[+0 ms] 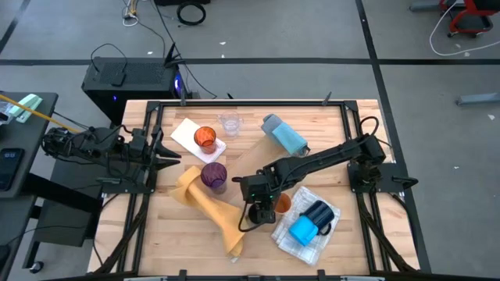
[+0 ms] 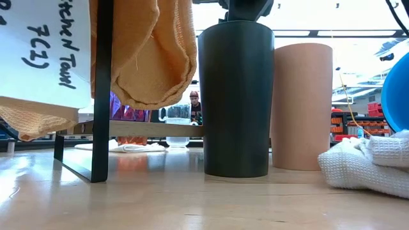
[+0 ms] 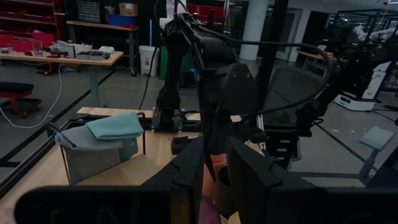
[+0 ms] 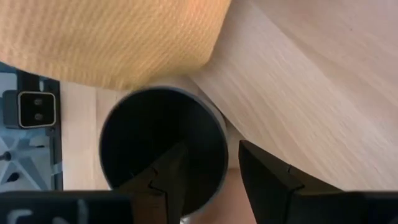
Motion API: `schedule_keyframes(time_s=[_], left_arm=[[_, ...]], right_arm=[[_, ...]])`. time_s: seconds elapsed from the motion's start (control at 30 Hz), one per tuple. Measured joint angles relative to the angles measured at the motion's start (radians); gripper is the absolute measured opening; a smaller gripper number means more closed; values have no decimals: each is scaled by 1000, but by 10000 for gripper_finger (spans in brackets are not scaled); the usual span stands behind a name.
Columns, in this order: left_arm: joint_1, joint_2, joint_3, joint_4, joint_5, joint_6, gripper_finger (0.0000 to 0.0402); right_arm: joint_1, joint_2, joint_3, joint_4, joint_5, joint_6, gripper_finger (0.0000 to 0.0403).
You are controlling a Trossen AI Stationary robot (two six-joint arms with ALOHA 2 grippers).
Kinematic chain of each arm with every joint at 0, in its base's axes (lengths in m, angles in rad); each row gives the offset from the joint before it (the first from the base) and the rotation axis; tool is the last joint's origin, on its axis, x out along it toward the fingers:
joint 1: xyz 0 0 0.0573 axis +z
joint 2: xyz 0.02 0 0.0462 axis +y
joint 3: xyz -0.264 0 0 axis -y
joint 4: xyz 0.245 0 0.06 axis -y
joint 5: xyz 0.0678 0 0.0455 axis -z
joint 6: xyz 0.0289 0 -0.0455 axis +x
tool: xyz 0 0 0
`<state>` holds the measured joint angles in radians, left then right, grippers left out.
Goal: Stack small to large cups/mugs on shelf
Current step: Put the black cup on the shelf
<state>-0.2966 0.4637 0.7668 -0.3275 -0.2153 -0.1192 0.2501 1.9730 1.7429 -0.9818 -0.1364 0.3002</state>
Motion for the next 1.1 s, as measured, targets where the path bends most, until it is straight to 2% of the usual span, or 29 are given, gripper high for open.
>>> schedule_keyframes(time_s=[0.33, 1.1], left_arm=[[0, 0, 0, 0, 0, 0, 76], [0, 0, 0, 0, 0, 0, 81]], right_arm=[[-4, 5, 0, 13, 0, -9, 135], [-13, 4, 0, 12, 1, 11, 130]])
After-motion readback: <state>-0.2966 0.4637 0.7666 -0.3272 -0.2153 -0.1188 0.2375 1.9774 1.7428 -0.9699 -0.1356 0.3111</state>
